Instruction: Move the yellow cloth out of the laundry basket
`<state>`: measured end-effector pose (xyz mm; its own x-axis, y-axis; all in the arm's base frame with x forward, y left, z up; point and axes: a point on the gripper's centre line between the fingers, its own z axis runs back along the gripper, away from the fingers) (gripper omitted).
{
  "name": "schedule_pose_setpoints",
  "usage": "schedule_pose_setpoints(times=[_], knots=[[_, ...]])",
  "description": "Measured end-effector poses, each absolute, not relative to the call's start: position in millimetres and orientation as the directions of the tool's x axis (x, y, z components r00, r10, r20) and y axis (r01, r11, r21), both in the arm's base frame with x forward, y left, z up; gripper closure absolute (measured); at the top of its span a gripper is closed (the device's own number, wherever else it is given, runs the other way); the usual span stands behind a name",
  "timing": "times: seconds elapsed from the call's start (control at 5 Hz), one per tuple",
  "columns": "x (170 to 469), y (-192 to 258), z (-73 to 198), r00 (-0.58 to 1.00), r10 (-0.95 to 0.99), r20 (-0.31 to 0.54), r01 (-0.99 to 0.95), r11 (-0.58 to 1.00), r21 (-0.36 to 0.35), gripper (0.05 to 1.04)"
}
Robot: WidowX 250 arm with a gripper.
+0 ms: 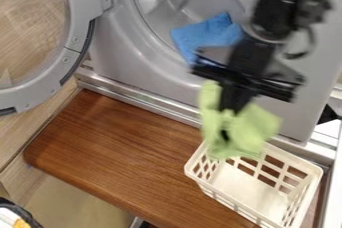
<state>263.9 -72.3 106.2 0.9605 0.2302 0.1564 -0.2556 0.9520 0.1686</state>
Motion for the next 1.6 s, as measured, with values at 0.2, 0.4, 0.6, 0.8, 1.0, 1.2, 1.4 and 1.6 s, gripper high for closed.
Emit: schedule_pose_setpoints(times=[0.2,0.4,0.6,0.8,1.0,1.2,1.4,1.6], knots=[[258.4,-42.9,107.4,0.950,0.268,0.161,-0.297,0.933,0.204,1.028],[263.2,-19.9,100.7,0.942,0.290,0.167,-0.323,0.921,0.219,1.028],[266.9,11.4,81.0,0.938,0.313,0.151,-0.342,0.908,0.240,1.028],[271.4,32.7,57.8,0.933,0.333,0.136,-0.356,0.909,0.218,1.028],[275.2,51.7,40.1,0.935,0.326,0.142,-0.351,0.908,0.226,1.028],[272.9,66.9,17.3,0.936,0.329,0.127,-0.350,0.910,0.221,1.028],[267.9,77.3,-1.7,0.931,0.340,0.136,-0.361,0.911,0.197,1.028],[263.7,86.3,-20.6,0.929,0.347,0.125,-0.366,0.910,0.193,1.028]])
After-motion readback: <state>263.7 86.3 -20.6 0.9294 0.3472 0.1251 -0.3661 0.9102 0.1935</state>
